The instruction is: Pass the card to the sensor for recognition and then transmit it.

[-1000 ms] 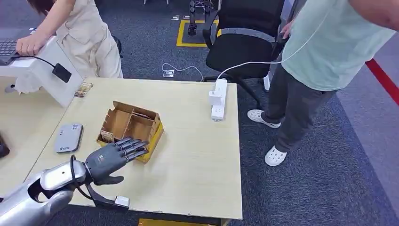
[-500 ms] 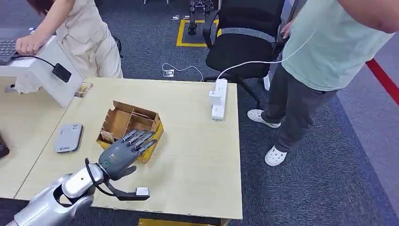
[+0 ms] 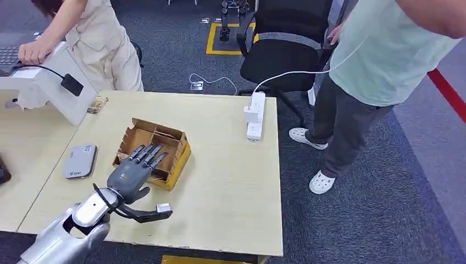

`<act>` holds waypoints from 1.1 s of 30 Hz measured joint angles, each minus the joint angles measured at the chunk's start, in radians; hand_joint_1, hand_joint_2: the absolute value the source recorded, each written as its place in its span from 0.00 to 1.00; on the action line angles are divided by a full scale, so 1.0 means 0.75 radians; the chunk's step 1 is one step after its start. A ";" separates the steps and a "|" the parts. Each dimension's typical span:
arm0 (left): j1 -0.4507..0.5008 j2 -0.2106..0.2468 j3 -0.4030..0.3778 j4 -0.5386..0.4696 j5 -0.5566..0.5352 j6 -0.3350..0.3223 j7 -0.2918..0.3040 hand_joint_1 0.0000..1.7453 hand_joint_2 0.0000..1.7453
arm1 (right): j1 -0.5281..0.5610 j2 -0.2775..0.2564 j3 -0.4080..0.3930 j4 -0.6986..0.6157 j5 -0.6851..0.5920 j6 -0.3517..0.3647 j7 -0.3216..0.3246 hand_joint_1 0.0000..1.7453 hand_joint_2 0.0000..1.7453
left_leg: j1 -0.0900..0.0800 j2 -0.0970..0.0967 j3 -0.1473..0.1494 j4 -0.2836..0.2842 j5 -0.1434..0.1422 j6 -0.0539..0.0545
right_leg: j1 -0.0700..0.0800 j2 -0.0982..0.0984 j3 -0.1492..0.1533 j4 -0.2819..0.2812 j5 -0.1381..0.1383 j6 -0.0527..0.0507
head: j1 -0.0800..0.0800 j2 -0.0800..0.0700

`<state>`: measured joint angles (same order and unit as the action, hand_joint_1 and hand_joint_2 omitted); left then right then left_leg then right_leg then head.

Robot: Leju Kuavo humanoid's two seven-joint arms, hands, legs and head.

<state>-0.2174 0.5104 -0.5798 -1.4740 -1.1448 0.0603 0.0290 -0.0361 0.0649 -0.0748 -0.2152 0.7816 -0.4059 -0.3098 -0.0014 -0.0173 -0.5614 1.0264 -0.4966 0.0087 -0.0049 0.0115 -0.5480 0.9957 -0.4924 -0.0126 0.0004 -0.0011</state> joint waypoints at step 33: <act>0.008 0.006 0.086 0.011 0.090 -0.062 -0.055 0.00 1.00 | 0.005 0.000 -0.010 0.001 0.002 -0.002 -0.002 0.00 1.00 | 0.000 0.000 0.000 0.000 0.000 0.000 | 0.000 0.000 0.000 0.000 0.000 0.000 | 0.001 0.001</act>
<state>-0.2117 0.5146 -0.5150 -1.4656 -1.0777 0.0137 -0.0126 -0.0322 0.0649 -0.0820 -0.2148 0.7832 -0.4074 -0.3109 -0.0012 -0.0174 -0.5615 1.0264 -0.4966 0.0087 -0.0049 0.0114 -0.5480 0.9957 -0.4924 -0.0126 0.0008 -0.0008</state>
